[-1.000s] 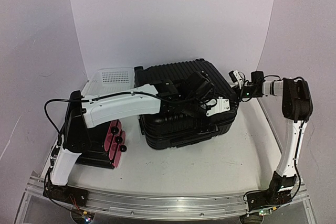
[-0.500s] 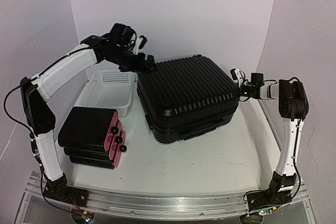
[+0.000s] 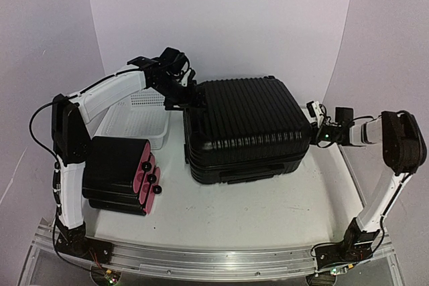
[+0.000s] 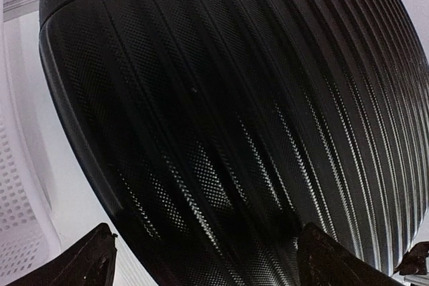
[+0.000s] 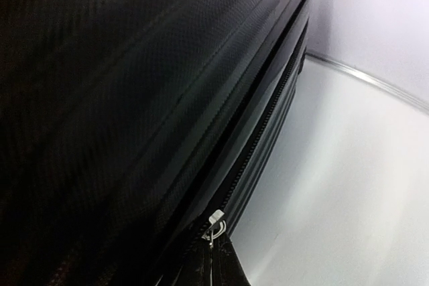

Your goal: Open, take out, and arrange the luggage

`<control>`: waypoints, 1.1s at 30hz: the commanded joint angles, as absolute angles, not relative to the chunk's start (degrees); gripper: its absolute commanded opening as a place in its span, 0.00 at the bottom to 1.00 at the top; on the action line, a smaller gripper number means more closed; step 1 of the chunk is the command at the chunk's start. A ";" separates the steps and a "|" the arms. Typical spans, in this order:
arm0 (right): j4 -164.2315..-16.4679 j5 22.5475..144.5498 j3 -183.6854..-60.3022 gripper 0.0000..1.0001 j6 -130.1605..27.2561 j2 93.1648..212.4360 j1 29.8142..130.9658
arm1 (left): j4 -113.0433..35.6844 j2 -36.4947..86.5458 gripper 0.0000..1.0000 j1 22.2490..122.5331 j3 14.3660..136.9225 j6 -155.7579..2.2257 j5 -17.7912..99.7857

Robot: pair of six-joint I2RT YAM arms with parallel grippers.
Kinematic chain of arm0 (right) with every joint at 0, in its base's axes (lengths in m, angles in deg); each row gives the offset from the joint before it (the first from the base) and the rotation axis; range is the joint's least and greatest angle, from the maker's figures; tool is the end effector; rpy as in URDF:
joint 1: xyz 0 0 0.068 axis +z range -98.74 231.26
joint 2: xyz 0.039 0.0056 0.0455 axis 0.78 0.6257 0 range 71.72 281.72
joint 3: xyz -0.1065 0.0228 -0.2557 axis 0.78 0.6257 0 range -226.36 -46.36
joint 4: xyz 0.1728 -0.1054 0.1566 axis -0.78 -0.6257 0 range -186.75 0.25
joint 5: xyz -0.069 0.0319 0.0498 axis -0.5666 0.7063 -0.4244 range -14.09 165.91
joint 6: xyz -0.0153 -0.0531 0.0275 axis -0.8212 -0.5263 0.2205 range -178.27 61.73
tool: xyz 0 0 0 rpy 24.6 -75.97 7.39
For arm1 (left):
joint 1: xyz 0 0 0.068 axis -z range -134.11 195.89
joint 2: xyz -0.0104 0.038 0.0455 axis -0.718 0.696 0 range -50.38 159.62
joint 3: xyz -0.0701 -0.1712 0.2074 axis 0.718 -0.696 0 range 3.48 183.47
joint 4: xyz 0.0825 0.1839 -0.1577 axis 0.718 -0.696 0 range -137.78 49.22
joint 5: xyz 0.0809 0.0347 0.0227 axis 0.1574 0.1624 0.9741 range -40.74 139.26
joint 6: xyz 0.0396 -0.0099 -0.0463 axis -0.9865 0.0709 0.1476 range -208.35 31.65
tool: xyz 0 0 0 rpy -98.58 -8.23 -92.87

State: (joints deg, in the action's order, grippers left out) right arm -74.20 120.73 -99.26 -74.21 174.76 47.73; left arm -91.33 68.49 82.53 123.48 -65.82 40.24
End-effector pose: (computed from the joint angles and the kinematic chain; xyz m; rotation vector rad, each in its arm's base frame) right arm 0.3694 0.0102 0.1700 -0.6455 1.9377 0.6341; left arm 0.3695 -0.2840 0.3229 0.3836 2.4989 -0.6346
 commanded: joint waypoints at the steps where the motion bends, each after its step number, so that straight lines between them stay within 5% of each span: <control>1: -70.59 125.15 -88.92 0.00 -70.55 160.04 53.78 | -91.64 73.10 0.92 83.14 128.22 -71.89 34.73; 13: -88.96 117.63 -73.75 0.00 -64.51 131.79 64.79 | -91.42 76.41 0.91 85.03 146.94 -98.47 44.15; 24: -99.20 109.77 -74.98 0.00 -62.61 128.28 64.80 | -83.74 63.67 0.91 113.07 129.94 -99.06 68.26; 33: -98.22 110.07 -75.18 0.00 -60.88 126.95 64.72 | -80.70 75.90 0.98 126.28 138.42 -105.16 84.82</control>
